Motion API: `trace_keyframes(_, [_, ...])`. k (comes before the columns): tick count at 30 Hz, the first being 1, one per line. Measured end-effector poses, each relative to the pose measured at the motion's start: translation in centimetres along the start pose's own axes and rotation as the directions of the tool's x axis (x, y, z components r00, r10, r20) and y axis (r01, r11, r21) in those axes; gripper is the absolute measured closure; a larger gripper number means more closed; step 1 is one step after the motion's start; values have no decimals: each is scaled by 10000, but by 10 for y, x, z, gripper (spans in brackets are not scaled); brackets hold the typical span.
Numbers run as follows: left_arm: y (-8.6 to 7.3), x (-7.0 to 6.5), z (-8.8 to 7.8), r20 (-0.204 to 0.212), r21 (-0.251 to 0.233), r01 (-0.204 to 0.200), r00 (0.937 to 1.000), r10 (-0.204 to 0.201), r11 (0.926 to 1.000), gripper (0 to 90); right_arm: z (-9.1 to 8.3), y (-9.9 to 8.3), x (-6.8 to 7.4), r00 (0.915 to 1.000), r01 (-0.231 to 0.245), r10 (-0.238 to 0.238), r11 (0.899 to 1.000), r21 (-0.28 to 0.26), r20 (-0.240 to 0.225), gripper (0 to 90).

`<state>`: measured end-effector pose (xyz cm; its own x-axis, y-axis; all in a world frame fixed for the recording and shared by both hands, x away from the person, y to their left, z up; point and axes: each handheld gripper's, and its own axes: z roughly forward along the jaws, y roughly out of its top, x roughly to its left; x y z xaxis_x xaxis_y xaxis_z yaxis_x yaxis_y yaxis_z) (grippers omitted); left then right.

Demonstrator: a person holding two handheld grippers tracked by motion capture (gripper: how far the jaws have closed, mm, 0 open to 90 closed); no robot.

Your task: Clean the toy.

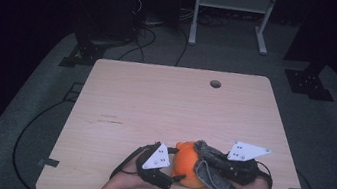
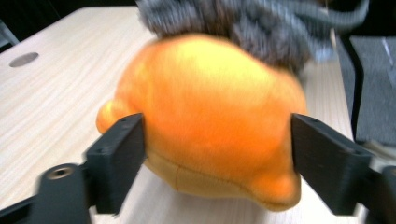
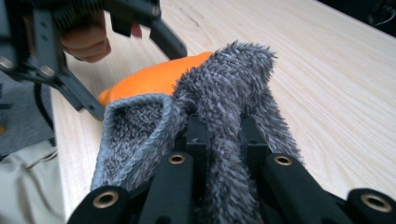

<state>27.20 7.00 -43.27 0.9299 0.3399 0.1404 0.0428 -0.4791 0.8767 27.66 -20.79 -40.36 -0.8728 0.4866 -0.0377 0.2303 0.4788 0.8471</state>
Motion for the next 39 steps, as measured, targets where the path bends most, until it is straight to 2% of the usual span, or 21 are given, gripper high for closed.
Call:
trace_keyframes(2, [4, -1, 0, -195, -207, -58, 9998, 54, 9998, 127, 4, 1, 4, 10000, 63, -62, 9999, -129, 72, 777])
trace_keyframes(4, [5, -3, 2, -247, -253, -251, 9994, 245, 9994, 126, 7, 3, 10, 9999, 45, -50, 9995, -322, -150, 775])
trace_keyframes(5, [5, -3, 2, -247, -253, -251, 9994, 245, 9994, 127, 11, 5, 15, 9994, 298, -303, 9990, -325, -160, 774])
trace_keyframes(8, [-3, 0, 0, -260, 324, -320, 9991, 328, 9990, 213, 13, 6, 19, 9987, 504, -506, 9984, -262, -107, 774])
trace_keyframes(10, [-6, 4, -1, -309, 665, -109, 9994, 130, 9977, 231, 12, 3, 12, 9993, 299, -302, 9994, -179, -201, 773])
trace_keyframes(11, [-6, 5, -3, -329, 657, -77, 9994, 98, 9978, 232, 11, 1, 9, 9998, 159, -161, 9998, -128, -136, 773])
trace_keyframes(14, [-1, 5, -5, -358, 166, -34, 9994, 40, 9999, 179, 10, -2, 5, 9998, -192, 191, 9996, -200, -53, 773])
trace_keyframes(15, [-1, 5, -5, -358, 166, -34, 9994, 40, 9999, 151, 10, -2, 5, 9998, -192, 191, 9996, -200, -53, 773])
trace_keyframes(16, [3, 2, -3, -421, -224, -214, 9989, 204, 9995, 140, 12, 0, 12, 10000, 48, -46, 9995, -326, 54, 773])
trace_keyframes(17, [3, 2, -3, -421, -224, -214, 9989, 204, 9995, 140, 13, 2, 15, 9998, 155, -159, 9988, -464, -95, 772])
trace_keyframes(19, [2, 0, 2, -418, 177, -547, 9976, 554, 9983, 143, 17, 4, 20, 9976, 278, -319, 9974, -670, -611, 769])
trace_keyframes(20, [0, 0, 2, -435, 248, -577, 9973, 587, 9980, 163, 18, 3, 20, 9970, 333, -376, 9974, -644, -673, 769])
trace_keyframes(23, [-4, 4, 0, -456, 565, -303, 9984, 329, 9979, 246, 19, -3, 10, 9958, -138, 75, 9976, -684, -915, 769])
trace_keyframes(27, [-9, 12, -2, -242, 763, 271, 9994, -253, 9967, 263, 14, -12, 1, 9984, -440, 429, 9986, -280, -372, 768])
trace_keyframes(29, [-7, 12, -1, -179, 620, 286, 9995, -275, 9977, 236, 15, -14, 1, 9982, -502, 492, 9983, -288, -335, 769])
trace_keyframes(31, [-3, 11, -1, -366, 330, 128, 9993, -116, 9994, 152, 17, -11, 6, 9996, -238, 234, 9994, -242, -154, 768])
trace_keyframes(32, [-1, 9, 0, -628, 185, 14, 9980, -2, 9998, 120, 18, -10, 7, 9999, -126, 124, 9996, -269, -82, 769])
trace_keyframes(33, [-1, 8, 0, -704, 197, 4, 9975, 10, 9998, 111, 18, -9, 8, 9999, -91, 89, 9992, -389, -76, 768])
trace_keyframes(35, [-4, 7, 1, -600, 307, -136, 9981, 154, 9994, 163, 19, -11, 5, 9994, -310, 305, 9989, -348, -153, 768])
trace_keyframes(38, [-8, 10, 0, -443, 381, 100, 9990, -83, 9992, 241, 18, -18, -4, 9952, -876, 858, 9954, -390, -467, 766])
trace_keyframes(39, [-8, 10, 0, -443, 381, 100, 9990, -83, 9992, 249, 18, -18, -4, 9952, -876, 858, 9954, -390, -467, 766])
